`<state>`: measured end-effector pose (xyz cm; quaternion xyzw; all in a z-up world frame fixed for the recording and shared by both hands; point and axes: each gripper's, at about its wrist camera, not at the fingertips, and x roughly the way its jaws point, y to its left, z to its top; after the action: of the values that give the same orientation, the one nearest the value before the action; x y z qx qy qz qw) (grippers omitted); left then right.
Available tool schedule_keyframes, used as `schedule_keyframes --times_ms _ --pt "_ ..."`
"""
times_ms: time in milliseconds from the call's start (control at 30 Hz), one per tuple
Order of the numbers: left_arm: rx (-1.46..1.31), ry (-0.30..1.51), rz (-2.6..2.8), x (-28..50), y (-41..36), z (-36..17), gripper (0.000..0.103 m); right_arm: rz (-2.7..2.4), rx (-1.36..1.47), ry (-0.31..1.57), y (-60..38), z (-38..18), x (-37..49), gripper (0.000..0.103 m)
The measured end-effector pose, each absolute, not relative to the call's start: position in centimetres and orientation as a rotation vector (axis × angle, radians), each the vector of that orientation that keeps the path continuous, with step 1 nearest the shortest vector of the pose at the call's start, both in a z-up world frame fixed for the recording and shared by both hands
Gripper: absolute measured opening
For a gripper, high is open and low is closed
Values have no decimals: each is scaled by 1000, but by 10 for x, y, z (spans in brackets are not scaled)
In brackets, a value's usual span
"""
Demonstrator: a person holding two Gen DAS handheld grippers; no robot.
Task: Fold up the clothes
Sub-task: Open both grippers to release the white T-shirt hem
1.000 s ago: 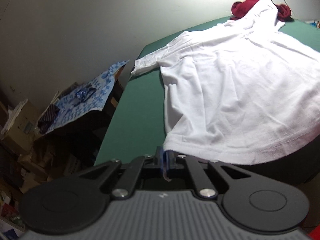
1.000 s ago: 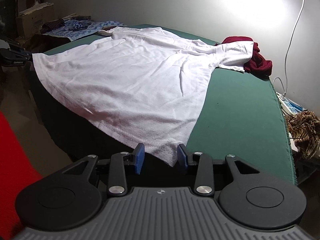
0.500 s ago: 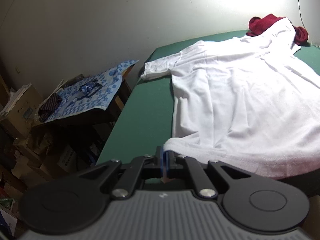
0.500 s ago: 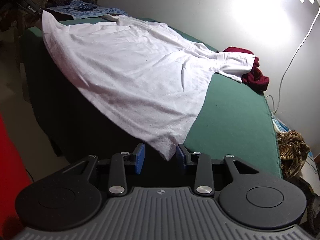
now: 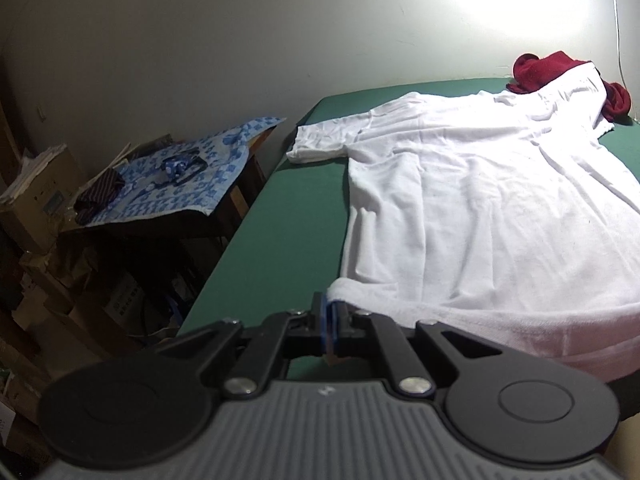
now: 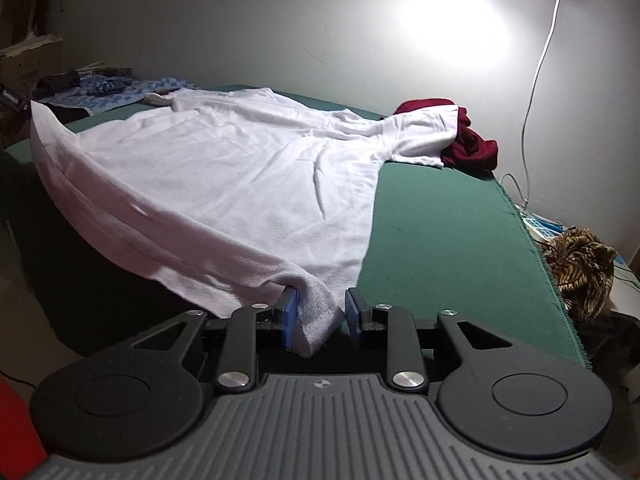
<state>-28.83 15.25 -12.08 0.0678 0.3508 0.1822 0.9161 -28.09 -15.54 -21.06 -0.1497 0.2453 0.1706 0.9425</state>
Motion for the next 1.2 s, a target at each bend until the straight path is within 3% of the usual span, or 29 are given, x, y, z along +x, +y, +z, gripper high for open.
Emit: schedule_keyframes --times_ms 133,167,200,233,633,867,1000,1200 --pt "123 764 419 -291 162 -131 3 299 -322 518 -161 -219 -280 27" --pt "109 765 430 -290 164 -131 3 288 -291 523 -165 -218 -279 23" --pt "104 756 435 -290 164 -129 3 275 -257 525 -167 -216 -278 8" --pt "99 745 439 -290 163 -127 3 271 -232 525 -169 -214 -278 2" --pt "106 649 445 -336 161 -80 3 463 -36 615 -202 -147 -280 0" --pt "193 761 478 -338 152 -120 3 484 -103 741 -193 -177 -281 0" --pt "217 729 463 -347 143 -112 3 519 -97 756 -195 -173 -284 0" --pt "273 871 463 -350 151 -155 3 526 -136 856 -196 -195 -276 1"
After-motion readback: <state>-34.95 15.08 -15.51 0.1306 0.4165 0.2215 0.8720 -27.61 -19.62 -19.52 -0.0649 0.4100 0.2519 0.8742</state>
